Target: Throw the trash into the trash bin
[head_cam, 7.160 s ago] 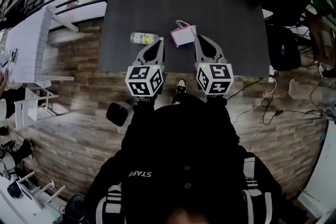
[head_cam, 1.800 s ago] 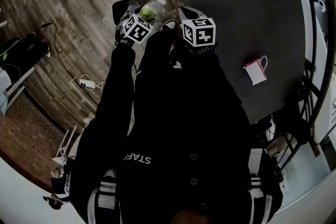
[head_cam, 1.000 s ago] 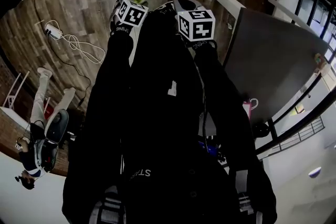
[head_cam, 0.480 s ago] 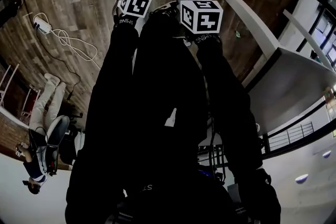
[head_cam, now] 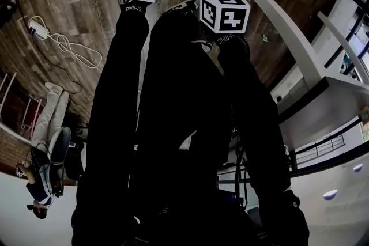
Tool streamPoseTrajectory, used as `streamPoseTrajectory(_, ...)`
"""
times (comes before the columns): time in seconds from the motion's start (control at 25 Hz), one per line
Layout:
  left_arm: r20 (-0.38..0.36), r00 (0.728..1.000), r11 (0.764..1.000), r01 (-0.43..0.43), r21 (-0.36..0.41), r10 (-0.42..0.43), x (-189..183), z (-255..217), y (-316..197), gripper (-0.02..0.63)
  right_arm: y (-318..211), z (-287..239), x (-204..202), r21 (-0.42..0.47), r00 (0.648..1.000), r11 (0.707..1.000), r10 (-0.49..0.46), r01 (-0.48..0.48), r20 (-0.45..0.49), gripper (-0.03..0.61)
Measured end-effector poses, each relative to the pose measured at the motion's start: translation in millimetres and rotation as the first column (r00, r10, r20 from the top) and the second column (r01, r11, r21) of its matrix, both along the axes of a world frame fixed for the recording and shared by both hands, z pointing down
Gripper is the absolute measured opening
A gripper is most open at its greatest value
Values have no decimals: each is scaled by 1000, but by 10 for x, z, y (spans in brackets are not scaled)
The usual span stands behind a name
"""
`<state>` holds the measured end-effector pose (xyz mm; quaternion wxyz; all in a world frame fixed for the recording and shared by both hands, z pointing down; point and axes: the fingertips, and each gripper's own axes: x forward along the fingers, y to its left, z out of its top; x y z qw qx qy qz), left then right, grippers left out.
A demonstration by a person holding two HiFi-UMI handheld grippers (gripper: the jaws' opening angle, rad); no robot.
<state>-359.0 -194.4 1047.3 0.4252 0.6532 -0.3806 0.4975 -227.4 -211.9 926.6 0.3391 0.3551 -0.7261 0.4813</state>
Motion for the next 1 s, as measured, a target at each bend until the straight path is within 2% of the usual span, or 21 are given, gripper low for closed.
streamPoseTrajectory(0.28,8,1000,1000,-4,26,3,-14,116,-115,328,52,97,42,-1,1000,1000,11,-11,7,15)
streamPoseTrajectory(0.52,22,1000,999,2,39,-3,-89,-21,-145,328,37,-15,96,2,1000,1000,25,-25,0,15)
streamPoseTrajectory(0.68,33,999,998,21,52,-22,-127,-268,-86,328,47,-242,147,6,999,999,42,-42,-3,15)
streamPoseTrajectory(0.84,-12,991,989,130,64,-130,-62,-699,-56,328,42,-546,191,10,996,996,87,-87,8,15)
streamPoseTrajectory(0.96,-32,993,989,114,98,-112,8,-1089,-77,323,50,-873,172,22,993,993,112,-113,25,15)
streamPoseTrajectory(1.0,-40,994,988,106,113,-102,34,-1237,-93,270,47,-1003,162,30,993,993,116,-117,31,15)
